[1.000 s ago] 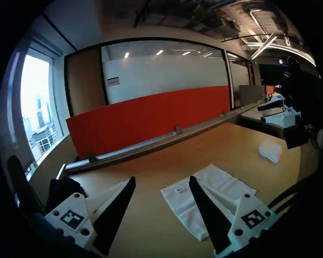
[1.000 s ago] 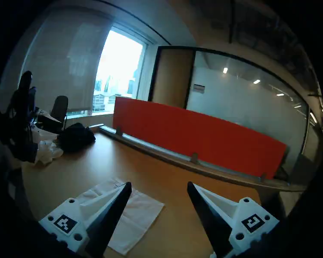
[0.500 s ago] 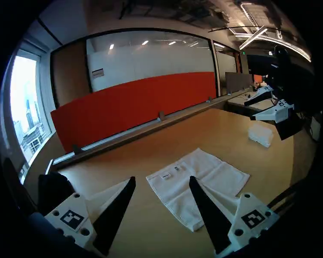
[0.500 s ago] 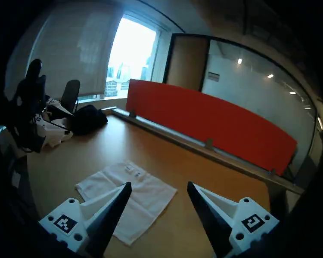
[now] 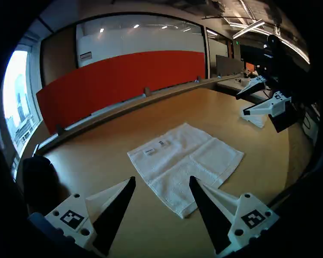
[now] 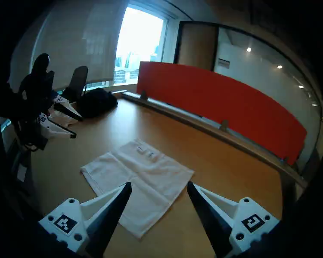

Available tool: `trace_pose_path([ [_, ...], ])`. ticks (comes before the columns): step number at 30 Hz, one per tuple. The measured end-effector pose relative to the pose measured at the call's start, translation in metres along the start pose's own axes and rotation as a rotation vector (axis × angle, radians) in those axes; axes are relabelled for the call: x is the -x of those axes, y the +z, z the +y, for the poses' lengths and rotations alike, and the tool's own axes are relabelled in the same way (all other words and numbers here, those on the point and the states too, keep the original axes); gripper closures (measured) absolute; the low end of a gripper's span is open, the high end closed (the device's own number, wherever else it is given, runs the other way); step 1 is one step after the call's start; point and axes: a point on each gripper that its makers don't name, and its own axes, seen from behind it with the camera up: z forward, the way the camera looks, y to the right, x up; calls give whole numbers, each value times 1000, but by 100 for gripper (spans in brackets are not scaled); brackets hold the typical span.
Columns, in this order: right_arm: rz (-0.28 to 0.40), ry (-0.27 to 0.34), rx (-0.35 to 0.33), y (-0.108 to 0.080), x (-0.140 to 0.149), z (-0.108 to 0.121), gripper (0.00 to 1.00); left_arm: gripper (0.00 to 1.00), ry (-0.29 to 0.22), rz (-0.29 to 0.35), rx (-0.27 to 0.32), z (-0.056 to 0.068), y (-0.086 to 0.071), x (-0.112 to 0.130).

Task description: Fold towel

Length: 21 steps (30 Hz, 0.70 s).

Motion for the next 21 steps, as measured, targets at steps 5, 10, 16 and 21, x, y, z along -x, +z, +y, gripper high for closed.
trace_pose_path([
  [5, -46, 6, -18, 11, 28, -8, 0, 8, 0, -59, 24, 6, 13, 27],
  [10, -92, 15, -36, 20, 54, -15, 0, 8, 3, -103, 52, 13, 24, 49],
  [16, -148, 13, -63, 30, 85, -24, 0, 8, 5, -151, 85, 22, 36, 72],
  [21, -185, 11, -89, 36, 103, -31, 0, 8, 7, -189, 110, 29, 44, 88],
])
